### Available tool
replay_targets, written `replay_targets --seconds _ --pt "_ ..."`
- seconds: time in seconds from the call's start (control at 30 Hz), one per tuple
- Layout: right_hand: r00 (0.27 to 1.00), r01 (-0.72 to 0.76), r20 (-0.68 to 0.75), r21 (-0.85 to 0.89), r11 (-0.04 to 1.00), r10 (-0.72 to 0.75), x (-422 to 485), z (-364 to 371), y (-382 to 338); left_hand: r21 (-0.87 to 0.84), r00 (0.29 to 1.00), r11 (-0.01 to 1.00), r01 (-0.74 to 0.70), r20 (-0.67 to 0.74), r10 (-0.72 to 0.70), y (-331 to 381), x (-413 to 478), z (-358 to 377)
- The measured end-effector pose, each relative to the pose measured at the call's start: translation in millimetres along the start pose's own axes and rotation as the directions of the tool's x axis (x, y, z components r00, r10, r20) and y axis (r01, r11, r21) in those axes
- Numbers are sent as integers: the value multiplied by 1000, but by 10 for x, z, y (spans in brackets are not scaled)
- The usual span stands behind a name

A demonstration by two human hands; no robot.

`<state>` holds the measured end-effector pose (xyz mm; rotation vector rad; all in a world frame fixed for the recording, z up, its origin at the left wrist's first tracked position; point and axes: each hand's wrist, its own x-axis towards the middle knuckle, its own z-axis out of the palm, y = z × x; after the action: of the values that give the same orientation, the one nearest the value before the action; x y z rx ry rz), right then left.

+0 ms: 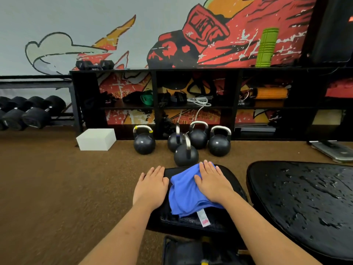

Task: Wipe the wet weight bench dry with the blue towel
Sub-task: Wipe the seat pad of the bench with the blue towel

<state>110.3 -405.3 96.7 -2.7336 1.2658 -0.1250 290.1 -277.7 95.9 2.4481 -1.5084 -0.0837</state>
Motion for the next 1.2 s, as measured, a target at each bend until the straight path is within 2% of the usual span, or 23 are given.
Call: replay_targets --seconds 0.1,0.23,0.37,0.47,0.6,0.8,1.07,1.2 --pt "1000 4 -14 6 1000 -4 18 -4 -15 0 1000 1000 -4 4 4 9 -7 -16" --pt "999 -17 -34 5 1000 17 -412 -6 -78 1 1000 1000 -1 -1 1 40 -23 -57" --pt "964 21 -263 -61 998 -36 -972 18 -159 0 1000 1000 11 -1 -11 54 -24 -71" --pt "969 8 -248 -60 998 -22 -946 -30 -151 4 1000 1000 10 3 -10 50 -2 -57" --pt "1000 -18 -19 23 1000 19 -487 -10 -25 11 1000 1000 10 7 -10 27 14 -16" --pt "998 -55 3 5 998 55 -72 -45 15 25 1000 1000 1 16 -1 27 -3 -28" --pt "997 -77 -16 -42 996 77 -630 -45 -51 15 1000 1000 5 -4 -5 53 -26 -90" --pt "996 -86 4 -11 996 86 -394 -88 9 27 1000 1000 8 6 -8 53 -19 -66"
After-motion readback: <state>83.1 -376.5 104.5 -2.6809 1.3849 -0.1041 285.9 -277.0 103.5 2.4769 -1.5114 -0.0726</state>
